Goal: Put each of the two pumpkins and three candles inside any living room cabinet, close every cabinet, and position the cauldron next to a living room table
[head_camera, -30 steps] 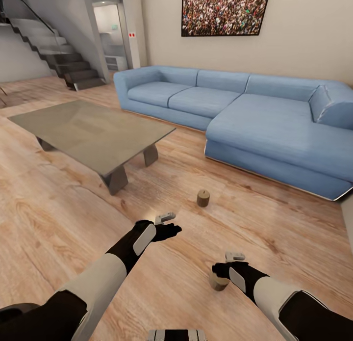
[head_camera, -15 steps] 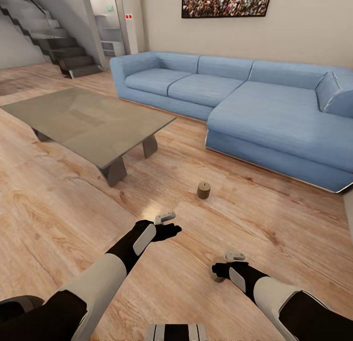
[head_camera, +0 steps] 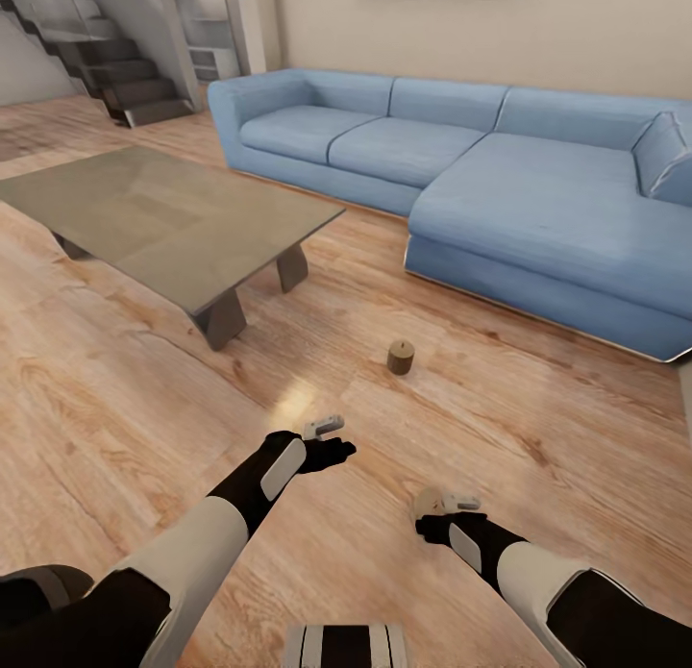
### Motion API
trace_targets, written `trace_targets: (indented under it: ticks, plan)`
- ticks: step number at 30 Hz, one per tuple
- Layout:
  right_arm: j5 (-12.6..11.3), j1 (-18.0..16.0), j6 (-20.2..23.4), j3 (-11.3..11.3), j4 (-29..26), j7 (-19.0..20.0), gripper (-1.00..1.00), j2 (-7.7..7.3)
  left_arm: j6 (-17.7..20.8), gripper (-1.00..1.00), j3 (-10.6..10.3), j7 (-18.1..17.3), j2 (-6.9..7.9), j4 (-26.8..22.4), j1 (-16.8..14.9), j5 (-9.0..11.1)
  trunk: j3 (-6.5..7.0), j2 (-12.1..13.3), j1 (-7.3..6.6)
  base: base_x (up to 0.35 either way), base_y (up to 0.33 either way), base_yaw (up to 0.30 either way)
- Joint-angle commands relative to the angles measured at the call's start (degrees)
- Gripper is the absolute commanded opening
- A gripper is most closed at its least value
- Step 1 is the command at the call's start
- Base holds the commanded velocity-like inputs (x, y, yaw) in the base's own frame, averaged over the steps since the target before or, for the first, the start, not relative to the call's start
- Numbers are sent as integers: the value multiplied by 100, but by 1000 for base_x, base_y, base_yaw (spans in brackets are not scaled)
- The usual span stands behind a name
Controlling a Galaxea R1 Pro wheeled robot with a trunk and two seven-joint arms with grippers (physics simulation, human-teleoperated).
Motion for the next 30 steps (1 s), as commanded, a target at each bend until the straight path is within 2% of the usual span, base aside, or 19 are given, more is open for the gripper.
trace_targets:
  ticks: [1, 13, 30]
  plan:
    - [-48, 0, 31, 48, -13, -30, 100, -1, 14, 100, -11, 49, 0, -7, -2, 53, -27, -3, 1, 0, 0, 0]
    - [-48, 2, 31, 48, -13, -30, 100, -1, 14, 100, -11, 49, 0, -7, -2, 53, -293, -19, 32, 0, 0, 0]
    - [-48, 1, 31, 48, -13, -30, 100, -1, 12, 100, -11, 49, 0, -7, -2, 53, -293, -19, 32, 0, 0, 0]
